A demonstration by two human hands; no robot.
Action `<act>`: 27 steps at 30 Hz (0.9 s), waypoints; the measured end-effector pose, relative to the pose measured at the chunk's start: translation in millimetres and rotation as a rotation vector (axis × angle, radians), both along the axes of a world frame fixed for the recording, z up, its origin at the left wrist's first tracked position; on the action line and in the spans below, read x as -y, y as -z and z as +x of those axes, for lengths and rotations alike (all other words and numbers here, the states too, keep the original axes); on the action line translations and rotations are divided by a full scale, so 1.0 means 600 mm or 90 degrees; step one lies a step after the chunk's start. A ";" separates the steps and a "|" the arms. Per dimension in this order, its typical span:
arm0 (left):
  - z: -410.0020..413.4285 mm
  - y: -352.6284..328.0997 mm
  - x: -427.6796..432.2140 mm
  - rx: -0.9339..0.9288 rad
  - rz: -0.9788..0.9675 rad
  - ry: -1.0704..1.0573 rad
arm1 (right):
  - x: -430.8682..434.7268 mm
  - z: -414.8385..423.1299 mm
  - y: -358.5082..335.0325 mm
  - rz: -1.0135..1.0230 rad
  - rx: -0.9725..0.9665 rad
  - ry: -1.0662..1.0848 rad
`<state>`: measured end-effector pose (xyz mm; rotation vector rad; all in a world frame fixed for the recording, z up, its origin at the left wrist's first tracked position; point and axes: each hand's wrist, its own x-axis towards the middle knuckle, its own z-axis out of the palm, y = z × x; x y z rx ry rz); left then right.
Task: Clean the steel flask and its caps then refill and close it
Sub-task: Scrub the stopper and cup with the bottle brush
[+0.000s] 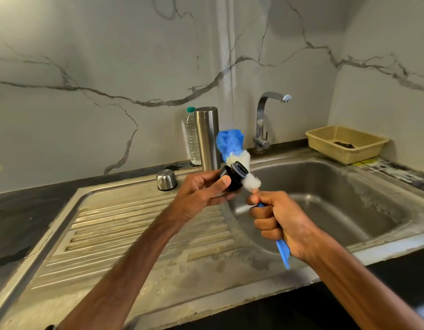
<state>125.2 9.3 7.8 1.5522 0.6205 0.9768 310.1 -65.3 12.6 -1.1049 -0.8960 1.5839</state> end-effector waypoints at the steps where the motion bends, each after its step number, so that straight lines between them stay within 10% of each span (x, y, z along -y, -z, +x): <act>1: 0.001 -0.001 0.003 -0.025 -0.012 0.033 | -0.001 0.003 0.000 0.010 0.017 0.003; 5: -0.003 -0.013 0.008 -0.105 0.063 0.071 | -0.009 0.022 -0.006 0.034 0.117 -0.002; 14: 0.008 0.029 -0.003 -0.442 0.777 -0.212 | -0.033 0.040 -0.061 0.050 0.565 -0.005; 27: 0.000 0.062 -0.038 -0.607 0.830 -0.319 | -0.033 -0.025 -0.047 0.158 0.845 0.028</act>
